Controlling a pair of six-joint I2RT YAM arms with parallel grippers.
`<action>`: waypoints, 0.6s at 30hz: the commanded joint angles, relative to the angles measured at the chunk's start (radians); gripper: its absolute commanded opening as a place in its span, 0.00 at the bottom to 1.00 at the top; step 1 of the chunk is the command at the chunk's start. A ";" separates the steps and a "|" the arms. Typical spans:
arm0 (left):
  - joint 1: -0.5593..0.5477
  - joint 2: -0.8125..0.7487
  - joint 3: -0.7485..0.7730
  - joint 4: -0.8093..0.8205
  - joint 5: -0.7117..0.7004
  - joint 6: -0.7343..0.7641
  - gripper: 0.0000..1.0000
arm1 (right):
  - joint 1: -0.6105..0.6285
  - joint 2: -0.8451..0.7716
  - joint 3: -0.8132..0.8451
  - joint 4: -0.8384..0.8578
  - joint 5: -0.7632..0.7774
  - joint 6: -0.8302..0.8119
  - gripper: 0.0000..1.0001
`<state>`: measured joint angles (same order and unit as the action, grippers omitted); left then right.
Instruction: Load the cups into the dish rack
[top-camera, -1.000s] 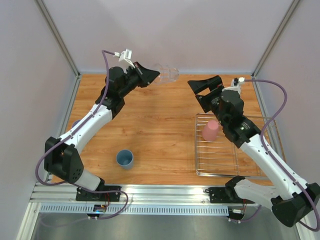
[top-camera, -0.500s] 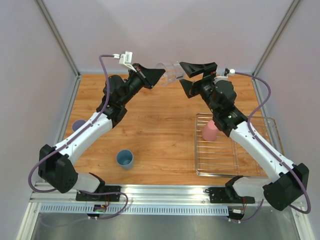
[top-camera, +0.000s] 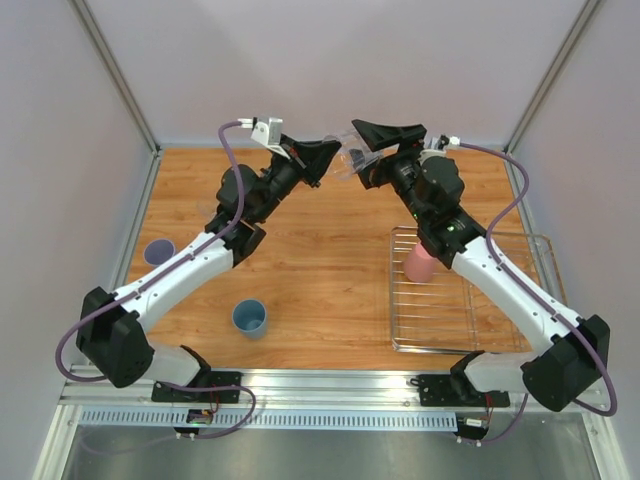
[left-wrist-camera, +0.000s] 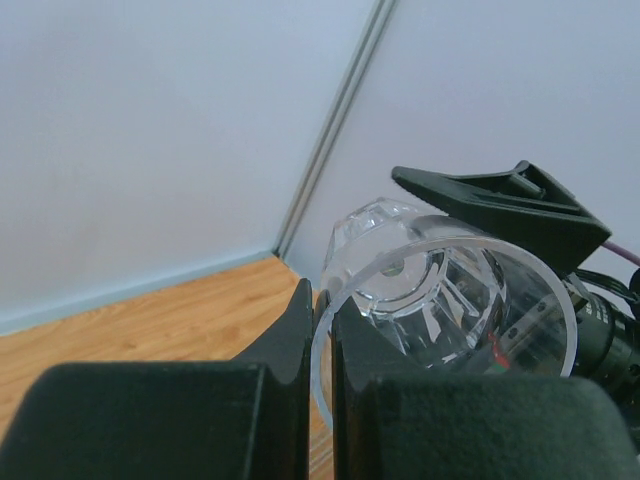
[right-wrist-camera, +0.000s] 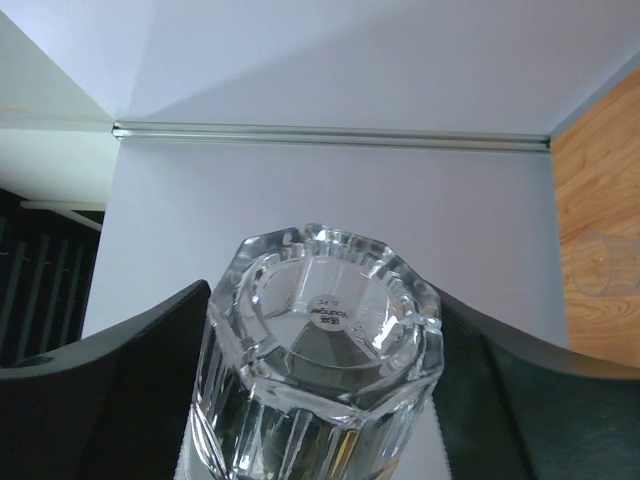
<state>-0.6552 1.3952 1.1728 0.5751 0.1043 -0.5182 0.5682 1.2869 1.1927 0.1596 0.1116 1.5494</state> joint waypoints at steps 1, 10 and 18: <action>-0.014 -0.048 -0.028 0.112 -0.011 0.102 0.00 | 0.002 0.009 0.068 0.051 0.003 0.020 0.70; -0.014 -0.070 -0.022 0.049 0.029 0.141 0.42 | 0.001 -0.006 0.113 -0.041 0.026 -0.084 0.00; -0.012 -0.169 0.041 -0.208 -0.029 0.268 1.00 | -0.102 -0.092 0.101 -0.269 0.075 -0.377 0.01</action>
<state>-0.6662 1.3144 1.1584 0.4656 0.1043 -0.3431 0.5266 1.2732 1.2686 0.0082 0.1326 1.3647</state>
